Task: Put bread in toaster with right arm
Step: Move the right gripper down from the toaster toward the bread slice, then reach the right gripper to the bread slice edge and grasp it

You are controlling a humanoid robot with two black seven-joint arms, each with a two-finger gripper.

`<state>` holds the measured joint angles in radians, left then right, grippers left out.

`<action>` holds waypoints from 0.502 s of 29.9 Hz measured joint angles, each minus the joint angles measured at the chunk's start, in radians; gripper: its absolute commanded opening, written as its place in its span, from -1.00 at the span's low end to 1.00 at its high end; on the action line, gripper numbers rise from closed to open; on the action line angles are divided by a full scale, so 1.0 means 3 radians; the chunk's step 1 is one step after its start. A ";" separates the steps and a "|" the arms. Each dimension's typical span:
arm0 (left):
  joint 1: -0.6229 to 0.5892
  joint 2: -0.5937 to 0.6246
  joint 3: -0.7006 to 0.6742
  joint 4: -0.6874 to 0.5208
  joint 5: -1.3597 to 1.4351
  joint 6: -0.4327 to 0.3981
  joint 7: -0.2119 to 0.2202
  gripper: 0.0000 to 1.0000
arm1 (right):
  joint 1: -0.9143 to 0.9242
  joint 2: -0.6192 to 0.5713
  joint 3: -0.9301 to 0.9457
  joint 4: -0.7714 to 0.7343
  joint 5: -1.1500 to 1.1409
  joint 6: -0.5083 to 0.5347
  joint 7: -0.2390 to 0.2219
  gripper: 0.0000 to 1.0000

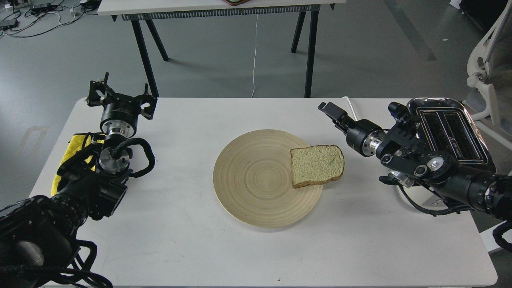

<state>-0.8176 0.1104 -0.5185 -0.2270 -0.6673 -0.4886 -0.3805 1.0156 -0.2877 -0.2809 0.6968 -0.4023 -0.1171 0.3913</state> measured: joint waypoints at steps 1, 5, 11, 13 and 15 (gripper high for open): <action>0.0000 0.0000 0.0000 0.0000 0.0000 -0.0001 0.0000 1.00 | 0.0001 -0.0033 0.0000 0.0040 -0.0011 -0.0004 -0.0017 0.98; 0.0000 0.0000 0.0000 0.0000 0.0000 -0.0001 0.0000 1.00 | 0.0004 -0.0150 -0.0012 0.0100 -0.0044 -0.0016 -0.0078 0.98; 0.0000 0.0000 0.0000 0.0000 0.0000 -0.0001 0.0000 1.00 | 0.0002 -0.0185 -0.0089 0.0107 -0.0101 -0.0019 -0.0126 0.98; 0.0000 0.0000 0.0000 0.0000 0.0000 -0.0001 0.0000 1.00 | -0.0007 -0.0185 -0.0097 0.0107 -0.0115 -0.0019 -0.0136 0.98; 0.0000 0.0000 0.0000 0.0000 0.0000 -0.0001 0.0000 1.00 | -0.0017 -0.0185 -0.0100 0.0107 -0.0119 -0.0019 -0.0163 0.98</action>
<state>-0.8176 0.1105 -0.5185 -0.2270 -0.6673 -0.4889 -0.3805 1.0106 -0.3433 -0.3109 0.7289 -0.4381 -0.1228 0.3423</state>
